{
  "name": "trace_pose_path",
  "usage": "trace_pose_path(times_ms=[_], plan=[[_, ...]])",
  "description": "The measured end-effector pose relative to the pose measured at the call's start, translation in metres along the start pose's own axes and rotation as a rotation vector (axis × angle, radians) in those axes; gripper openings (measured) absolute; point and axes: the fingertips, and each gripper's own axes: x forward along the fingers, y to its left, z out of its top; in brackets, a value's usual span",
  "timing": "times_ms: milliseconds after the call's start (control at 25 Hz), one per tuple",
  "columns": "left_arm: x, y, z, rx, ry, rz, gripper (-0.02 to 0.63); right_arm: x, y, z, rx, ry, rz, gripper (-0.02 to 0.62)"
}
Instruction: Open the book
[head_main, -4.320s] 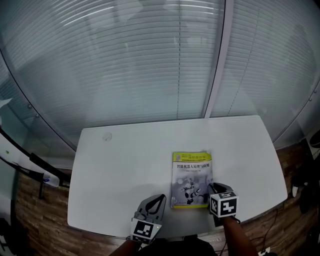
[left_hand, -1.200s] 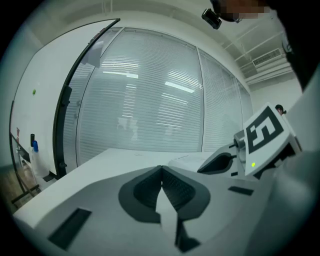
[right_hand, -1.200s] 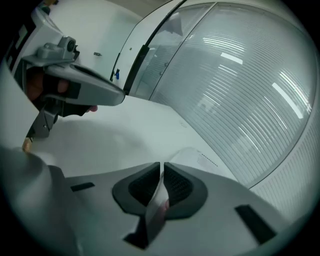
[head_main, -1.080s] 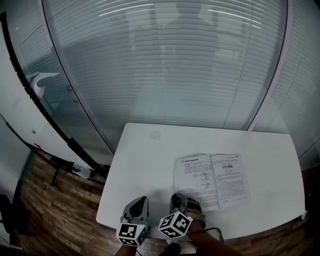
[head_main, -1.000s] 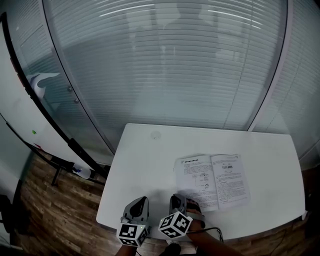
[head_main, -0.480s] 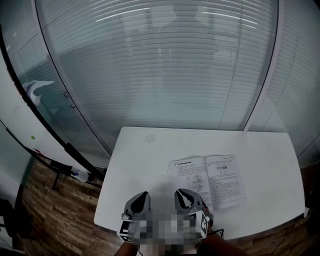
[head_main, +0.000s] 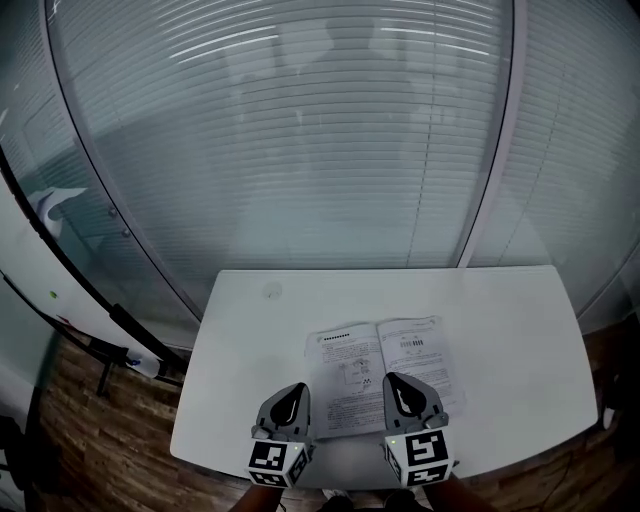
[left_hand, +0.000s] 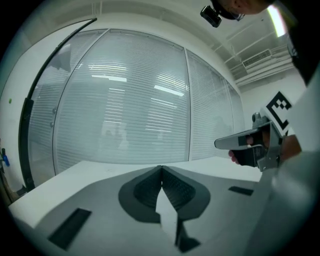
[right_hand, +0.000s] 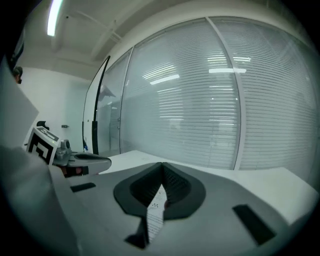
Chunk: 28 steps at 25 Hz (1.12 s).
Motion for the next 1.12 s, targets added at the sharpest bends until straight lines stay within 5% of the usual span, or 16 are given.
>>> trace_pose_path(times_ms=[440,1120], plan=[[0.029,-0.069,0.008,0.068,0.021,-0.062,0.011,-0.049,-0.079,0.004,0.033,-0.076,-0.084,0.005],[0.044,-0.112,0.014,0.09,0.002,-0.079,0.009,-0.058,-0.118,-0.005,-0.01,-0.086,-0.08,0.005]])
